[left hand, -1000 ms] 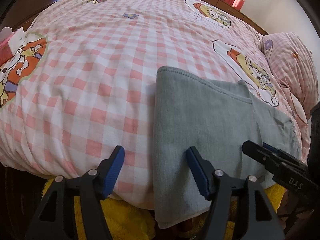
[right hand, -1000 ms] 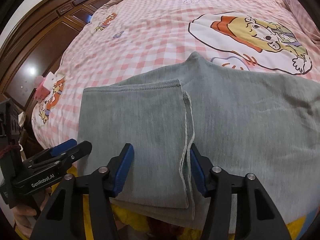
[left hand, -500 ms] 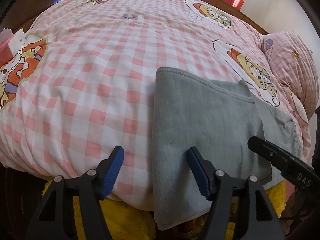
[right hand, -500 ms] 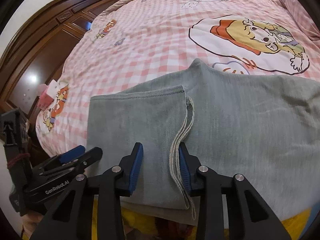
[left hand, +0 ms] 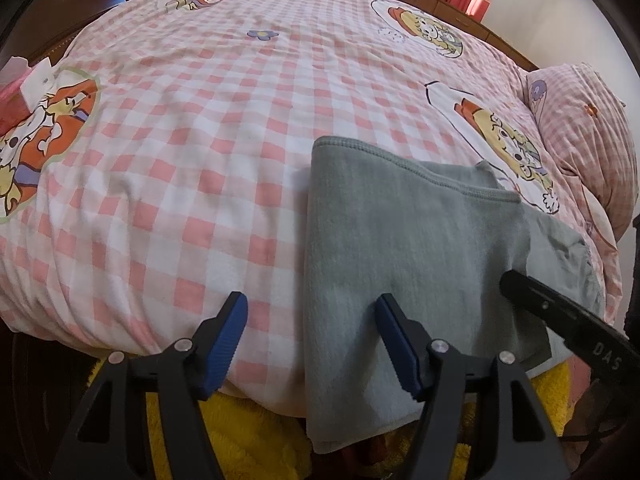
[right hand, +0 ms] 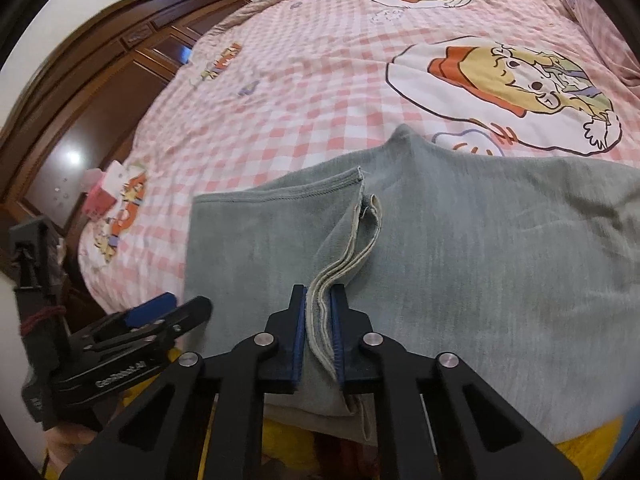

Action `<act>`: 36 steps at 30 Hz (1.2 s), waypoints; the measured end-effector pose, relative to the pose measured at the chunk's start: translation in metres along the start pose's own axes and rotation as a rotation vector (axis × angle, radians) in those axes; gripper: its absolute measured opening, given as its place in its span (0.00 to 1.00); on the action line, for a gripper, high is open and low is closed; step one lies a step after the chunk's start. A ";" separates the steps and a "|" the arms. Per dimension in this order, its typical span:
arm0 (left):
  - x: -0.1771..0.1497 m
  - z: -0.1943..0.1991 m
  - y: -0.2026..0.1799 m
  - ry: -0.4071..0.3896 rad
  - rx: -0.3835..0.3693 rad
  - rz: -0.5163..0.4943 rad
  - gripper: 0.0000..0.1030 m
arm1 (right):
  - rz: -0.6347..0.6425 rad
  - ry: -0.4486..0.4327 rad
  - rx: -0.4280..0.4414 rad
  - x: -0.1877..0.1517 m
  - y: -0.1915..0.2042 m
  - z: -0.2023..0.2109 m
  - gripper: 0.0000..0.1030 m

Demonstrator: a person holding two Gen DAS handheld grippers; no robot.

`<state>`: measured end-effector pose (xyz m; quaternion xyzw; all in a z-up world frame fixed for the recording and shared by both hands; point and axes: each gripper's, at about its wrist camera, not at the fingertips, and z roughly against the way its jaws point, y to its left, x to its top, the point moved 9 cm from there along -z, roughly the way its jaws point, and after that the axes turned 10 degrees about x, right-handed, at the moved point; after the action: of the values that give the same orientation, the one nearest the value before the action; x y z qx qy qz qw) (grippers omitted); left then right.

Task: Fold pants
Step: 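Lift the gripped pants edge with the right tool and fold it over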

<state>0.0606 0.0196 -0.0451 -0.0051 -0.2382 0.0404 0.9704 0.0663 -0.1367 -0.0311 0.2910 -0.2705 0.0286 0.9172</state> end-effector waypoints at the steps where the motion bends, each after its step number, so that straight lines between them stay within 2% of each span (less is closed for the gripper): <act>1: 0.000 0.001 0.000 -0.001 0.001 0.000 0.68 | 0.008 -0.009 0.007 0.001 0.003 0.004 0.11; 11: 0.007 0.025 0.003 -0.053 0.005 0.006 0.68 | -0.015 -0.073 0.111 0.016 0.020 0.046 0.09; 17: 0.011 0.040 0.010 -0.082 0.005 0.027 0.68 | -0.014 -0.146 0.130 0.032 0.024 0.087 0.09; 25: 0.012 0.047 0.003 -0.096 0.016 0.011 0.68 | -0.051 -0.242 0.065 0.049 -0.010 0.148 0.09; 31: 0.015 0.047 -0.014 -0.096 0.022 -0.031 0.68 | -0.098 -0.286 -0.036 0.052 -0.058 0.180 0.09; 36: 0.018 0.044 -0.037 -0.094 0.025 -0.082 0.68 | -0.151 -0.321 -0.082 0.050 -0.097 0.199 0.09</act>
<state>0.0584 -0.0165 0.0035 0.0189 -0.2831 0.0040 0.9589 0.0335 -0.3321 0.0804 0.2737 -0.3917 -0.0981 0.8730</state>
